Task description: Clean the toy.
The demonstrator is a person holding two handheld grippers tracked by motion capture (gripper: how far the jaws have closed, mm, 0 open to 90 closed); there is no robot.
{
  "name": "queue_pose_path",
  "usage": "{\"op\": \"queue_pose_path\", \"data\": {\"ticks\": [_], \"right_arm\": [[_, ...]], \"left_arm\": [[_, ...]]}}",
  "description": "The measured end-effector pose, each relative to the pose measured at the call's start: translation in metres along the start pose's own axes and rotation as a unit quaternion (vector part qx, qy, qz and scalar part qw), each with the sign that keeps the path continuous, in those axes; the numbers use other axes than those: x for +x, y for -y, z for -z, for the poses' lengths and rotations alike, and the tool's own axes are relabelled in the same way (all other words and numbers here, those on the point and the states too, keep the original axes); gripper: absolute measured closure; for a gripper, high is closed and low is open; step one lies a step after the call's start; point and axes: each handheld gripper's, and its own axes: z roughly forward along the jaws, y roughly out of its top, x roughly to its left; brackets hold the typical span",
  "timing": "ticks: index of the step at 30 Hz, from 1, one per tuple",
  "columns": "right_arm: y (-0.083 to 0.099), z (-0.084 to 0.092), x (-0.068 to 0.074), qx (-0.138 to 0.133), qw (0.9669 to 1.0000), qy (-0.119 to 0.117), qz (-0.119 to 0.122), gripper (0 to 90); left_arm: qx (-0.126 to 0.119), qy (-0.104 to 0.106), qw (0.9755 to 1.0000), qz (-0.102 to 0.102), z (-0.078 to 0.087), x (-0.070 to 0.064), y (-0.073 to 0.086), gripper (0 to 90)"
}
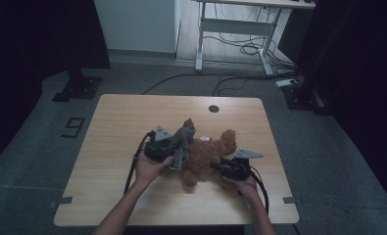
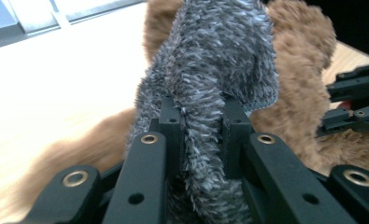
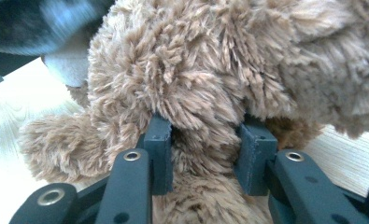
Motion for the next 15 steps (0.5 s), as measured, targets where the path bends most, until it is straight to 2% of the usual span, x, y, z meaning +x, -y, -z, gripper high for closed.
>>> {"op": "queue_pose_path", "data": {"ticks": [2, 3, 7, 11, 15], "right_arm": [[0.000, 0.000, 0.000, -0.001, 1.0000, 0.000, -0.001, 62.4], [0.000, 0.000, 0.000, 0.000, 1.0000, 0.000, -0.001, 62.4], [0.000, -0.001, 0.001, -0.002, 1.0000, 0.000, -0.002, 62.4], [0.000, -0.001, 0.000, -0.002, 1.0000, 0.000, -0.004, 62.7], [0.000, -0.001, 0.000, -0.001, 1.0000, -0.001, -0.005, 63.0]], "left_arm": [[0.001, -0.006, 0.9999, 0.015, 0.007, 0.014, 0.008, 74.9], [0.002, -0.007, 0.9998, 0.018, 0.008, 0.018, 0.011, 74.9], [-0.005, -0.008, 0.9986, 0.052, 0.011, 0.036, 0.027, 74.9], [-0.002, -0.017, 0.9973, 0.071, 0.012, 0.050, 0.036, 75.0], [0.011, -0.026, 0.9955, 0.090, 0.010, 0.063, 0.049, 75.2]]}}
